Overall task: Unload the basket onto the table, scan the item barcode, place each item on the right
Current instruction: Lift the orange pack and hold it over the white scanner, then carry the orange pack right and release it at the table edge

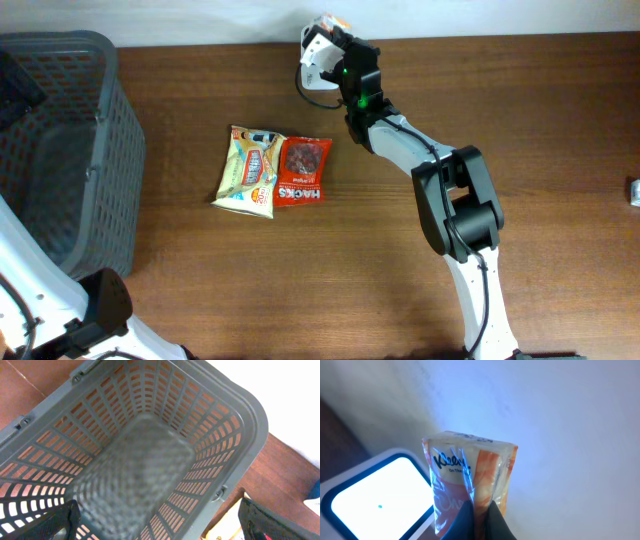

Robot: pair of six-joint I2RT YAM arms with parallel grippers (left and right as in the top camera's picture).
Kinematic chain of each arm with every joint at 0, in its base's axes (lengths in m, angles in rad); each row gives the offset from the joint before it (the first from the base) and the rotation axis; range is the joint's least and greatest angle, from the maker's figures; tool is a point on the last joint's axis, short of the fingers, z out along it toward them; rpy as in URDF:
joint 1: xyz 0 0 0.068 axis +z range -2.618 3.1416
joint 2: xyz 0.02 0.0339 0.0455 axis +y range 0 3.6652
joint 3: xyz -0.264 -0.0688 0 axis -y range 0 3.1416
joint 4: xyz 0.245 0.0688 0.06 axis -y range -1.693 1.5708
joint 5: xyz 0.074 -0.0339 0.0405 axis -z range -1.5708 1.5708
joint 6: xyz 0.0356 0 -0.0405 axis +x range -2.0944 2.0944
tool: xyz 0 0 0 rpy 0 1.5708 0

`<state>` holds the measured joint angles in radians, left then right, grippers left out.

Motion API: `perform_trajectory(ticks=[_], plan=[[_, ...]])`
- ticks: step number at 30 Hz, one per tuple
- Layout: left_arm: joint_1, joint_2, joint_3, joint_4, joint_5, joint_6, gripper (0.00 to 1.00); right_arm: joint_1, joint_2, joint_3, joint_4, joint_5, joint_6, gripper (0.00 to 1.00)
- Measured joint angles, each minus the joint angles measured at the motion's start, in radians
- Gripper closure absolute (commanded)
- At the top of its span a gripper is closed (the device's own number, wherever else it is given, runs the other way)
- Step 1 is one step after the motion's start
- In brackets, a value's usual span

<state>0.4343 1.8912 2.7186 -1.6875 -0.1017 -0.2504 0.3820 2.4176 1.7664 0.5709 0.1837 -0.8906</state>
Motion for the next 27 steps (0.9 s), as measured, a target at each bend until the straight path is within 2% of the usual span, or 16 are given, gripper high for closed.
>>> perform_trajectory(ticks=[9,14,17,19,22,27], plan=[[0.000,0.000,0.000,0.000,0.000,0.000,0.01,0.041,0.002,0.001,-0.110,-0.002,-0.086,0.96],[0.000,0.000,0.000,0.000,0.000,0.000,0.01,0.042,0.002,0.001,-0.102,0.055,0.011,0.96],[0.000,0.000,0.000,0.000,0.000,0.000,0.01,0.034,-0.008,0.000,-0.124,0.106,0.148,0.96],[0.000,0.000,0.000,0.000,0.000,0.000,0.01,0.010,-0.054,-0.002,-0.197,0.120,0.271,0.96],[0.000,0.000,0.000,-0.001,0.000,0.000,0.01,-0.086,-0.196,-0.001,-0.417,0.132,0.527,0.96],[0.000,0.000,0.000,0.000,0.000,0.000,0.01,-0.407,-0.417,0.023,-0.907,0.152,0.990,0.96]])
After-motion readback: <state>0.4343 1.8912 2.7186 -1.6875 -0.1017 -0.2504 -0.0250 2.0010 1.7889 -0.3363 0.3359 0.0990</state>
